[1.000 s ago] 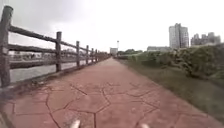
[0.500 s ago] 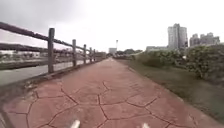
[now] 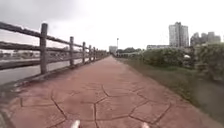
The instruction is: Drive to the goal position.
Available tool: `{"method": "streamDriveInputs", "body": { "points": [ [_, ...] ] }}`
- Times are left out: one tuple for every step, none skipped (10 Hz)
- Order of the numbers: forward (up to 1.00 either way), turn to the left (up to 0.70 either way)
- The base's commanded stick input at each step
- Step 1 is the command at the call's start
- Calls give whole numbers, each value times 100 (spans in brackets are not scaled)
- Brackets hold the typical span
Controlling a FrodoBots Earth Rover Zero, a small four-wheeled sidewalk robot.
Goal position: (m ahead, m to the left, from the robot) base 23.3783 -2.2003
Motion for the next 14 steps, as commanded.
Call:
{"method": "streamDriveInputs", "body": {
  "points": [
    [70,0],
    [70,11],
    [70,35],
    [70,24],
    [70,0],
    [70,0],
    [70,0],
    [70,0],
    [70,0],
    [70,0],
    [70,0],
    [70,0],
    [70,0],
    [70,0]
  ]
}}
